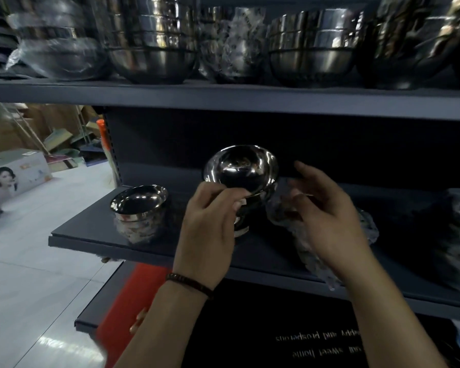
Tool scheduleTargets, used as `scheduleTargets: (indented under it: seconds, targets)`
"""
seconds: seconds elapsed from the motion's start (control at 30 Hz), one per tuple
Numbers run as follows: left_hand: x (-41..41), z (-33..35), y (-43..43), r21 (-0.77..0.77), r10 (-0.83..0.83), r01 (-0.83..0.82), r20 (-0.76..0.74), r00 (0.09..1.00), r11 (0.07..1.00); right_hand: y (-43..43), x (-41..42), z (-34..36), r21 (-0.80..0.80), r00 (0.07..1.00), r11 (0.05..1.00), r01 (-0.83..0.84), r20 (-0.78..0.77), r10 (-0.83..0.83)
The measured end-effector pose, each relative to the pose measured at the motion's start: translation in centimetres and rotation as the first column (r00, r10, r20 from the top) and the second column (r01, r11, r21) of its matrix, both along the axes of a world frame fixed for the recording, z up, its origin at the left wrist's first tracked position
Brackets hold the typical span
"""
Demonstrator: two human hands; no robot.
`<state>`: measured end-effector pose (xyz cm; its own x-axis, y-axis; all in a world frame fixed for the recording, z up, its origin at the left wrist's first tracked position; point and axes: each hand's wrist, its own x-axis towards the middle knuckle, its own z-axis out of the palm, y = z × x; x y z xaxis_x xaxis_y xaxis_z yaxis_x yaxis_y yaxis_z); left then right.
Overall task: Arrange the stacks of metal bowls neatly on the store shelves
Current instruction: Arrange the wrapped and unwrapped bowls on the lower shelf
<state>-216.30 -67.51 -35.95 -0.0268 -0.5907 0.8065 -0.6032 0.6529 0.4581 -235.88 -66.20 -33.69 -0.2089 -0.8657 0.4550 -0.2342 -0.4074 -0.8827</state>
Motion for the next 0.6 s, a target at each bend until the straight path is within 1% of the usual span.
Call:
scheduleTargets:
  seconds: [0.07,0.1,0.17,0.23,0.3,0.37,0.47,0.6]
  targets:
    - [-1.9,0.2,0.1,0.019,-0.064,0.064,-0.006,0.998,0.998,1.0,-2.0,0.6,-0.014,0.999,1.0,-0.016,-0.051,0.015]
    - [-2.8,0.4,0.1,0.032,-0.096,0.097,-0.01,0.995,0.995,1.4,-3.1,0.8,-0.017,0.995,1.0,-0.002,-0.1,0.0]
    - [-4.9,0.9,-0.1,0.053,-0.16,0.16,-0.009,0.987,0.986,2.3,-5.5,1.3,-0.024,0.976,0.998,0.053,-0.211,-0.056]
    - [-7.0,1.4,-0.6,0.091,-0.226,0.225,0.002,0.974,0.97,2.6,-8.1,1.2,-0.012,0.961,0.995,0.097,-0.259,-0.097]
    - [-9.0,1.6,-1.3,0.141,-0.277,0.269,0.038,0.96,0.953,2.6,-10.4,0.6,0.029,0.965,0.992,0.124,-0.238,-0.114]
    - [-10.7,1.3,-2.1,0.196,-0.305,0.285,0.08,0.949,0.938,2.5,-12.0,-0.4,0.077,0.976,0.991,0.109,-0.198,-0.092]
    - [-12.8,0.2,-2.7,0.235,-0.283,0.242,0.16,0.946,0.941,2.5,-13.8,-2.0,0.132,0.987,0.987,0.086,-0.145,-0.067]
    - [-14.4,-0.9,-2.6,0.287,-0.249,0.188,0.194,0.949,0.939,2.3,-15.0,-3.6,0.168,0.988,0.982,0.087,-0.139,-0.064]
